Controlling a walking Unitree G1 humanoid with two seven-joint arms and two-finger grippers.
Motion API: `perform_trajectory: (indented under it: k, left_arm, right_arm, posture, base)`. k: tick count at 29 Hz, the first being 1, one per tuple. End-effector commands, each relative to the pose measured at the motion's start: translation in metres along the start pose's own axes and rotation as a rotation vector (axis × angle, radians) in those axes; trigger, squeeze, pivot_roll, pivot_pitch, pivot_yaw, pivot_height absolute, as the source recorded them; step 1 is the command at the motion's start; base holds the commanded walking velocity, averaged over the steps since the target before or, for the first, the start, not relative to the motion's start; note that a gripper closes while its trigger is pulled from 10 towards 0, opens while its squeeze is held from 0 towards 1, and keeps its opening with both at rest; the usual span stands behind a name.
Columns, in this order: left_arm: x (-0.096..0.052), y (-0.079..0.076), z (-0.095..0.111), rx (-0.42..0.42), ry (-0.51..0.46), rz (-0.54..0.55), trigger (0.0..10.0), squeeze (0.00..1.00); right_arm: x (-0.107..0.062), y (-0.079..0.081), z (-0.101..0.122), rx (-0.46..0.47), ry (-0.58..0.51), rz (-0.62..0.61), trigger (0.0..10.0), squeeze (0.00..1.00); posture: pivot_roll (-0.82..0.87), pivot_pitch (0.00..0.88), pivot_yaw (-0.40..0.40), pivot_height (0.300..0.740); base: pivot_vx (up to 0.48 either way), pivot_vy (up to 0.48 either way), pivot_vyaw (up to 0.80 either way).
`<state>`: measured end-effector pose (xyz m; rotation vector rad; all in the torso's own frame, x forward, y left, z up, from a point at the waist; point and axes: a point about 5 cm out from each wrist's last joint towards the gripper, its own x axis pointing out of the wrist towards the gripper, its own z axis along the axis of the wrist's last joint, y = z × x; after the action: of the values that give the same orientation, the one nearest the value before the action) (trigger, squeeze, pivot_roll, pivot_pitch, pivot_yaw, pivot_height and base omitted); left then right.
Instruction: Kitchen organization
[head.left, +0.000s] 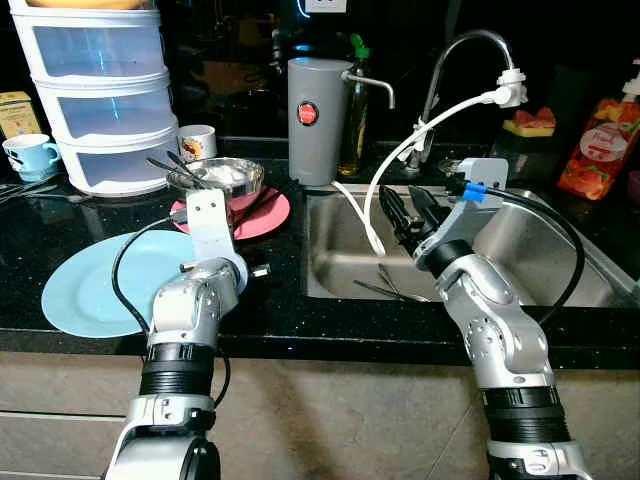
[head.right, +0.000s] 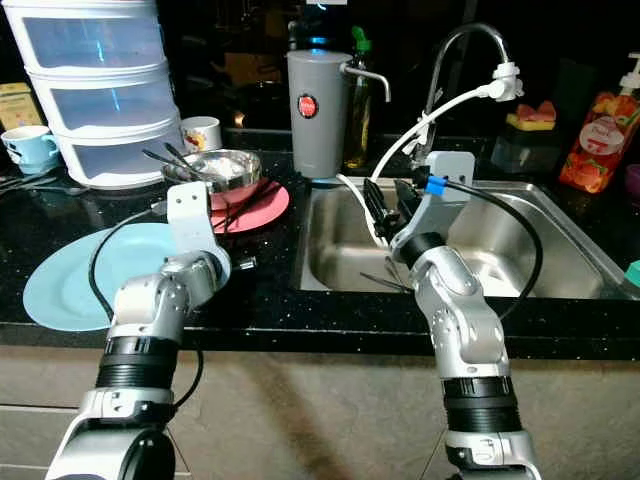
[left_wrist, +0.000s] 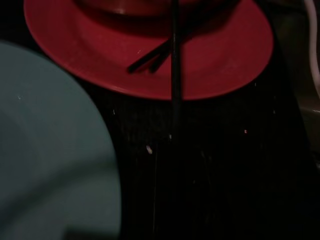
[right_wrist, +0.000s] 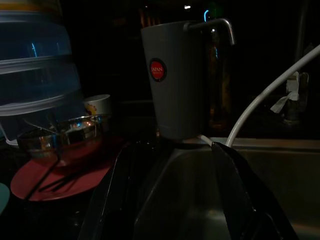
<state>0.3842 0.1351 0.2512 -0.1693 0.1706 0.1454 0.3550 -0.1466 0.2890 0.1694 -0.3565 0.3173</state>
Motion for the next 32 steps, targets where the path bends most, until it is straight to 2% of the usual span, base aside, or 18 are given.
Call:
perform_trajectory:
  k: [1, 4, 5, 10, 15, 17, 21, 23, 28, 31, 32]
  left_arm:
    - [-0.005, 0.0, 0.012, 0.016, -0.079, 0.008, 10.0, 0.0]
    - [-0.013, -0.007, 0.022, 0.022, -0.124, -0.035, 10.0, 0.0]
    - [-0.018, -0.016, 0.023, 0.021, -0.124, -0.089, 10.0, 0.0]
    - [-0.022, -0.027, 0.021, 0.019, -0.103, -0.179, 10.0, 0.0]
    - [-0.028, -0.037, 0.026, 0.1, -0.16, -0.291, 10.0, 0.0]
    - [-0.034, -0.044, 0.028, 0.165, -0.203, -0.372, 10.0, 0.0]
    - [-0.04, -0.048, 0.029, 0.29, -0.269, -0.46, 10.0, 0.0]
    - [-0.046, -0.05, 0.029, 0.319, -0.316, -0.542, 10.0, 0.0]
    - [-0.06, -0.05, 0.04, 0.322, -0.431, -0.67, 10.0, 0.0]
    - [-0.062, -0.047, 0.045, 0.243, -0.43, -0.711, 10.0, 0.0]
    - [-0.062, -0.047, 0.045, 0.243, -0.43, -0.711, 10.0, 0.0]
  right_arm:
    - [0.0, 0.0, 0.003, 0.004, -0.007, 0.001, 10.0, 0.0]
    - [0.0, 0.0, 0.003, 0.005, -0.007, -0.001, 10.0, 0.0]
    - [-0.001, -0.001, 0.003, 0.008, -0.008, -0.001, 10.0, 0.0]
    - [0.0, 0.0, 0.003, 0.02, -0.01, 0.001, 10.0, 0.0]
    - [0.002, 0.004, 0.007, 0.042, -0.021, 0.018, 10.0, 0.0]
    - [0.002, 0.005, 0.01, 0.113, -0.032, 0.038, 10.0, 0.0]
    - [-0.001, 0.011, 0.015, 0.222, -0.039, 0.112, 10.0, 0.0]
    - [-0.004, 0.017, 0.016, 0.304, -0.037, 0.192, 10.0, 0.0]
    - [-0.014, 0.03, 0.019, 0.454, -0.03, 0.338, 10.0, 0.0]
    - [-0.015, 0.03, 0.021, 0.465, -0.03, 0.348, 10.0, 0.0]
    - [-0.015, 0.03, 0.021, 0.465, -0.03, 0.348, 10.0, 0.0]
  posture:
    - [0.07, 0.105, -0.035, 0.74]
    - [0.07, 0.107, -0.034, 0.74]
    - [0.07, 0.112, -0.031, 0.74]
    - [0.07, 0.112, -0.031, 0.74]
    - [0.07, 0.116, -0.033, 0.74]
    - [0.07, 0.121, -0.034, 0.74]
    - [0.07, 0.122, -0.033, 0.74]
    - [0.07, 0.122, -0.033, 0.74]
    - [0.06, 0.13, -0.035, 0.74]
    - [0.06, 0.13, -0.034, 0.74]
    - [0.06, 0.13, -0.034, 0.74]
  base:
    - [0.0, 0.0, 0.0]
    - [0.0, 0.0, 0.0]
    - [0.0, 0.0, 0.0]
    - [0.0, 0.0, 0.0]
    - [0.0, 0.0, 0.0]
    - [0.0, 0.0, 0.0]
    - [0.0, 0.0, 0.0]
    - [0.0, 0.0, 0.0]
    - [0.0, 0.0, 0.0]
    - [0.0, 0.0, 0.0]
    - [0.0, 0.0, 0.0]
